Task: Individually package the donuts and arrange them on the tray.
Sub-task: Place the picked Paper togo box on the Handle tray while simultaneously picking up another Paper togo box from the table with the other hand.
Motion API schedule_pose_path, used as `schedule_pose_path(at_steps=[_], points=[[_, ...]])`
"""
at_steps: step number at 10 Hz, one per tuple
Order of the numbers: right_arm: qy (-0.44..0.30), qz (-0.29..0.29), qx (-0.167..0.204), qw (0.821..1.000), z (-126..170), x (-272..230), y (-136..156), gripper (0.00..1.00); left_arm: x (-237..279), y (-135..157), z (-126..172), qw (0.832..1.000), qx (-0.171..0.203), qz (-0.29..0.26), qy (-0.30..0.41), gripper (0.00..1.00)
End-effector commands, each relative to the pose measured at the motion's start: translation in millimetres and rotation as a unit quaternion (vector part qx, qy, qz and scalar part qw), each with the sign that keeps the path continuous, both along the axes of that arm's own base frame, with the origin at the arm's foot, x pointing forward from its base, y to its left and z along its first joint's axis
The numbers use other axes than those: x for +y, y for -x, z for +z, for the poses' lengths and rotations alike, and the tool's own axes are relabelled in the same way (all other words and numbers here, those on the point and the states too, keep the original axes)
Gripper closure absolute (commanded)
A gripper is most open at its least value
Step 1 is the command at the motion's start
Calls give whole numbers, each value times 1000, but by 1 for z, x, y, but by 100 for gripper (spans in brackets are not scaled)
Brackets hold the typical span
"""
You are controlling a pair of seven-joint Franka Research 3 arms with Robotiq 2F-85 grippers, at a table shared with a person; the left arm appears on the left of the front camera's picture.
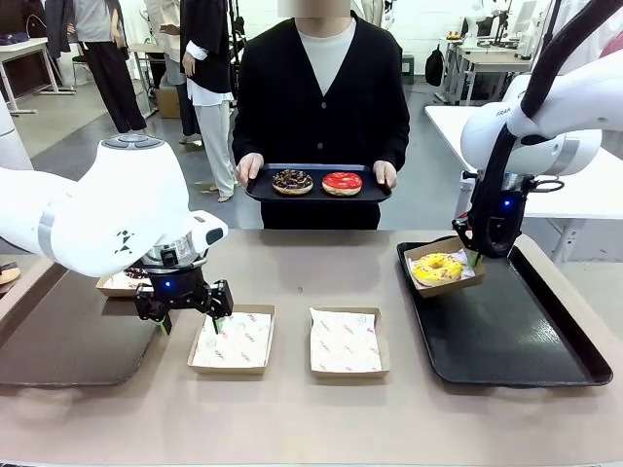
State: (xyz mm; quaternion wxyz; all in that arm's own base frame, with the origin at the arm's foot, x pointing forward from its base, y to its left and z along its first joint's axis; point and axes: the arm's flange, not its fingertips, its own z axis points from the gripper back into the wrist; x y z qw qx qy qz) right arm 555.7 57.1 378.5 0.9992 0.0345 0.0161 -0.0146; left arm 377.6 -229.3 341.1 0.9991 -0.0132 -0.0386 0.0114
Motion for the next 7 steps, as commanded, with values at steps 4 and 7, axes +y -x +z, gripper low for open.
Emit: schedule_pose_path(at_steps=[4,7], points=[[-7,4,-3,1000,1,0,-8,99,-8,-19,-13,1000,-1,25,-5,7],[-12,11,-1,1000,1,0,-8,40,-6,-21,-15,1000,5,18,-2,63]])
